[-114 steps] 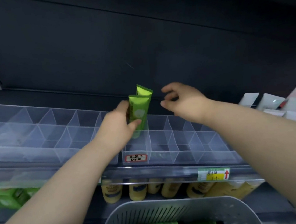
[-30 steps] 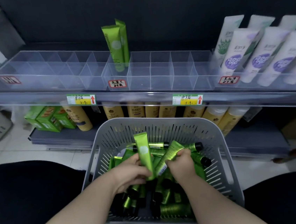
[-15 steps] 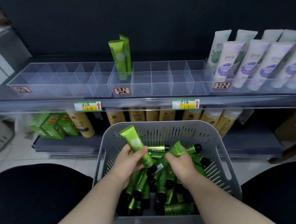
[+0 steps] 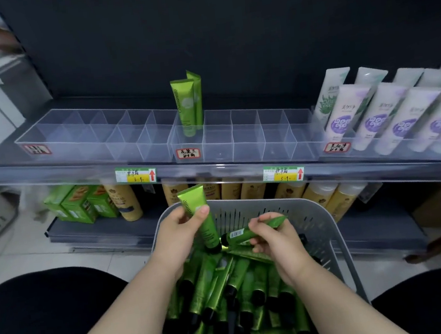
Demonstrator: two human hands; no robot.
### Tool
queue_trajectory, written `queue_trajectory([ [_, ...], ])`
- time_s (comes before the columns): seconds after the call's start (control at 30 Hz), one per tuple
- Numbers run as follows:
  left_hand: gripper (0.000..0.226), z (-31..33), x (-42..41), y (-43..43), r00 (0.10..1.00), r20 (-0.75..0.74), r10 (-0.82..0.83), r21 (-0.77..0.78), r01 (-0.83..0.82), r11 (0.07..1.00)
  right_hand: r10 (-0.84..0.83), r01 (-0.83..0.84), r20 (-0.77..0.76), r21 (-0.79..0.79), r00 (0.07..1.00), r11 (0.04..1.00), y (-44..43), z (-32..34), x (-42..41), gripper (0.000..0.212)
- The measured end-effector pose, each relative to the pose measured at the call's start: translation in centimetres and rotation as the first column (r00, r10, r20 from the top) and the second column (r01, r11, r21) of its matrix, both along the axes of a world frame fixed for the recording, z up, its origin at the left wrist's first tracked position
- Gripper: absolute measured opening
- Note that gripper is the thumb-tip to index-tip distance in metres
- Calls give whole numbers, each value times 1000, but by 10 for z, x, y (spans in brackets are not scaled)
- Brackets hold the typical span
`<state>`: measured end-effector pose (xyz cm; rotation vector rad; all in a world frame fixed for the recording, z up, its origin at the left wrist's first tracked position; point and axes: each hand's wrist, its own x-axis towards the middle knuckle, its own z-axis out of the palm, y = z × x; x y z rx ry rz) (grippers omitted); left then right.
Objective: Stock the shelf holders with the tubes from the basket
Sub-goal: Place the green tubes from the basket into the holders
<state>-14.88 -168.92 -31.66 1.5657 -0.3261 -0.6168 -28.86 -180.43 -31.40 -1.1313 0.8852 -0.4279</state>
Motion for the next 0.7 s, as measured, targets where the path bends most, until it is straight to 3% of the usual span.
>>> queue_trajectory([
  [0.1,9,16,21,-4,983,178,-37,77,24,997,27,-25,62,-32,998,999,-7,20,4,18],
  [0.17,12,29,31,-9,974,214,-68,74,54,996,42,-35,76,-92,996,995,-11,34,7,21],
  [0.47,25,80,58,-25,969,171,-177,-50,188,981,40,-11,82,-325,996,946,-33,102,11,30],
  [0.57,36,96,63,-30,976,142,-166,-157,188,970,-1,35,74,-465,997,885,-44,139,21,45],
  [0.7,24,111,75,-33,987,118,-112,-256,140,957,-15,71,95,-625,995,777,-69,181,55,57],
])
